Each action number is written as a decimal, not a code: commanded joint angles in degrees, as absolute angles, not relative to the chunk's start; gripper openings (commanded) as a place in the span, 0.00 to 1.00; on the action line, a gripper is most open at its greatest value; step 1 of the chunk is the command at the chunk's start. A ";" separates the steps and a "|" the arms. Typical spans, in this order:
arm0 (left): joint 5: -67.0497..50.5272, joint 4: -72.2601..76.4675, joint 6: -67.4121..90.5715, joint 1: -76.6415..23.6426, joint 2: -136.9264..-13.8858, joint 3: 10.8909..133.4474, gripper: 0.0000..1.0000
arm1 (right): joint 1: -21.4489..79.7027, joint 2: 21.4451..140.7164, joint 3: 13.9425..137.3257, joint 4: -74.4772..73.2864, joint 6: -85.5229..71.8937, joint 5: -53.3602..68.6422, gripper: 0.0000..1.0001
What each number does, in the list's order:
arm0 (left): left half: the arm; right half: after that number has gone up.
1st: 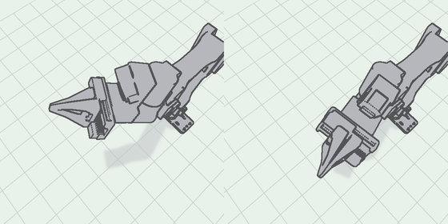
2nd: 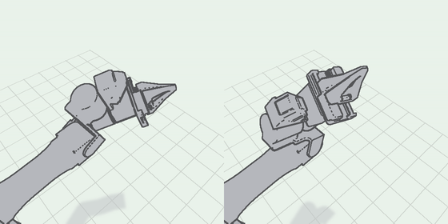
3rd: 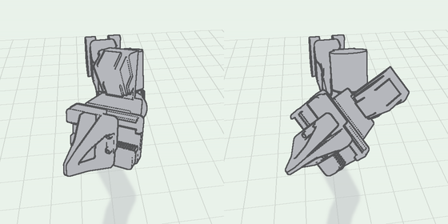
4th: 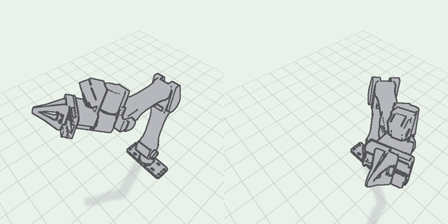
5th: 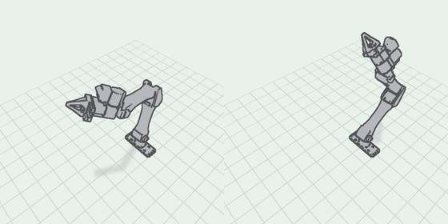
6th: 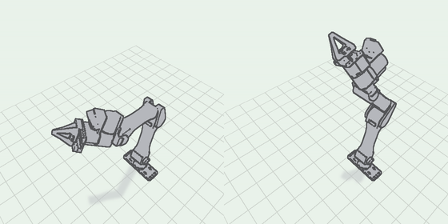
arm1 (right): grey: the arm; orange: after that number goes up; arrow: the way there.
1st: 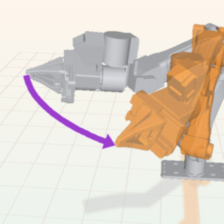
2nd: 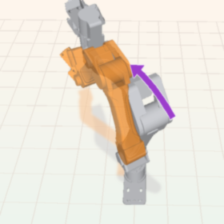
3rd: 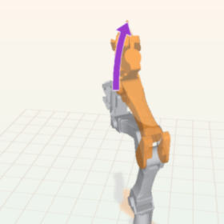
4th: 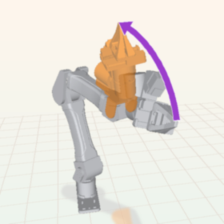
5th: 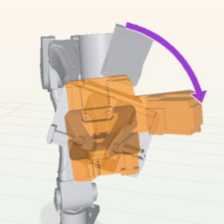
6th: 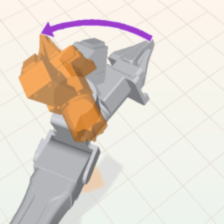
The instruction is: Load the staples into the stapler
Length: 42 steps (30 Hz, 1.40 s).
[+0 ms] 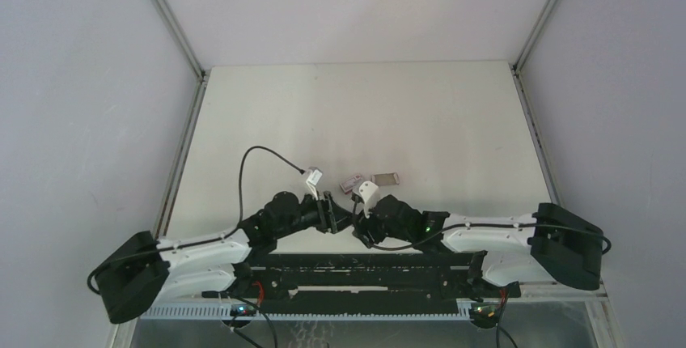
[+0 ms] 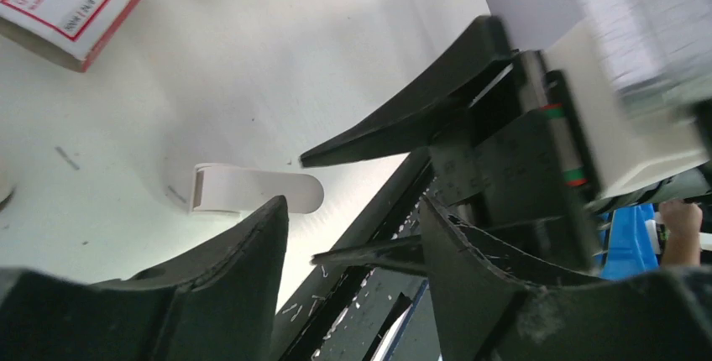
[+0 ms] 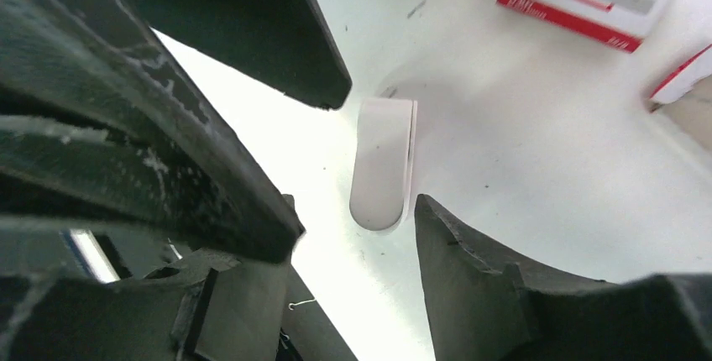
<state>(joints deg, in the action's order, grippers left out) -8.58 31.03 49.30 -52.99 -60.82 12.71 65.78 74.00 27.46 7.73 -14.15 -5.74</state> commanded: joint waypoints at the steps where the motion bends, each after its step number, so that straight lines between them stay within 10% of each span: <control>1: -4.93 17.46 42.89 -51.77 -54.68 15.38 0.65 | 66.01 68.11 27.86 5.39 -15.66 -7.95 0.55; 19: -8.05 18.00 49.14 -42.79 -54.03 11.11 0.83 | 66.88 83.21 32.59 9.02 -13.65 -11.11 0.50; 31: -11.71 22.50 55.09 -41.68 -53.26 9.12 0.83 | 67.80 82.74 32.61 9.44 -12.38 -10.45 0.09; 42: -17.47 30.77 66.31 -41.48 -52.06 6.00 0.80 | 68.18 67.63 27.63 14.55 -9.03 -4.81 0.02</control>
<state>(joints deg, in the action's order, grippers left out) -14.13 24.10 61.17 -41.91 -53.41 7.25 67.59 71.53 28.51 10.11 -11.18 -7.55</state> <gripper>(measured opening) 0.814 0.276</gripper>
